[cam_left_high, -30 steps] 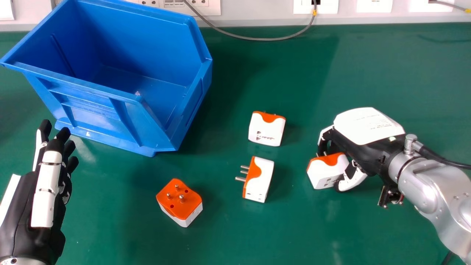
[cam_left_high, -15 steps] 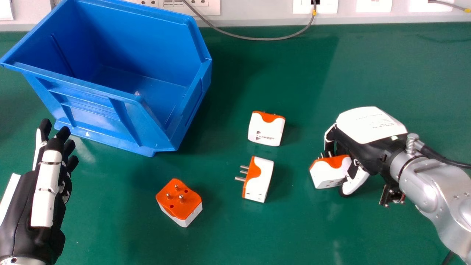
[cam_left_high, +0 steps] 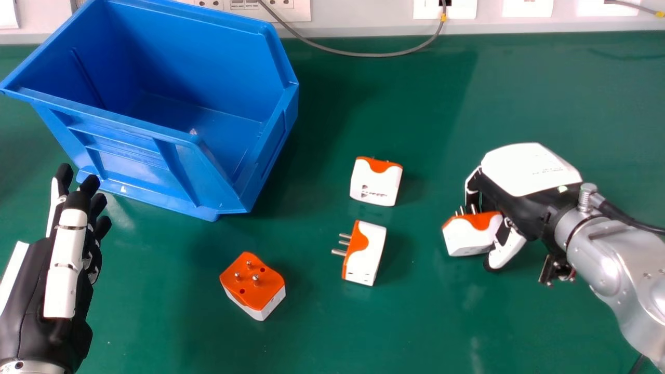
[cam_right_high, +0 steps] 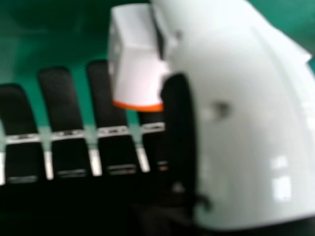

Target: Pick all objects and put in blue box

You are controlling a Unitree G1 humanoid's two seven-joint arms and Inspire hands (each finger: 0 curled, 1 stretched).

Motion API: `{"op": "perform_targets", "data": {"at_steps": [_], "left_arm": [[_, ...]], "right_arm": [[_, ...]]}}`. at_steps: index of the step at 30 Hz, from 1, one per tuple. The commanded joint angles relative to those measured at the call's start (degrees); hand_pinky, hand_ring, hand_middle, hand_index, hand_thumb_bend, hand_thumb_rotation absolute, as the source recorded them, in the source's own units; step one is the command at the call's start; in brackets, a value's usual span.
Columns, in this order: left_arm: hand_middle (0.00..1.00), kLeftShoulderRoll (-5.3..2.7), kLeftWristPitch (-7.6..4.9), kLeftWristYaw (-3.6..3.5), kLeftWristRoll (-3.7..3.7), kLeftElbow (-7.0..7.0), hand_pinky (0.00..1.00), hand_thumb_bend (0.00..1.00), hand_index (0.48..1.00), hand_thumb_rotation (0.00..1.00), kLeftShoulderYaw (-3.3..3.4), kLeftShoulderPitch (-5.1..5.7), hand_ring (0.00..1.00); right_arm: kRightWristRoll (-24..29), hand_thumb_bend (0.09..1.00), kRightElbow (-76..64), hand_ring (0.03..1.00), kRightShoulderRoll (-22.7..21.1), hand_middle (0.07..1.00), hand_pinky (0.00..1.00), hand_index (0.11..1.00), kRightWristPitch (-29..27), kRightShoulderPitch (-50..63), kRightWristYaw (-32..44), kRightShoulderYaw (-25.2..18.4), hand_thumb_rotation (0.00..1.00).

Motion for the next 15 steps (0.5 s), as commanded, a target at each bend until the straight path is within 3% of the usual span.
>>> {"op": "perform_targets", "data": {"at_steps": [1,5,8,15], "left_arm": [[1.00,0.37,-0.49,-0.01,-0.31,-0.79,1.00,0.47,1.000,1.00,0.38,-0.02,1.00],[1.00,0.39,-0.44,-0.17,-0.43,-0.97,1.00,0.47,1.000,1.00,0.35,0.03,1.00],[1.00,0.62,-0.58,-0.32,-0.38,-0.26,1.00,0.47,1.000,1.00,0.57,-0.24,1.00],[1.00,0.67,-0.23,-0.18,-0.11,-0.44,1.00,0.47,1.000,1.00,0.59,-0.34,1.00]], "right_arm": [[1.2,0.496,-3.1,0.455,-0.5,0.514,0.37,0.465,0.4,0.5,-1.0,-2.4,0.00],[3.3,0.496,-6.7,0.449,-0.3,0.517,0.36,0.475,0.2,2.5,-1.6,-5.1,0.00],[4.4,0.495,-9.6,0.446,-0.4,0.518,0.35,0.482,0.1,4.1,-1.8,-6.9,0.00],[6.0,0.495,-18.7,0.439,-1.1,0.522,0.34,0.484,0.1,7.7,-0.5,-11.1,0.00]]}}
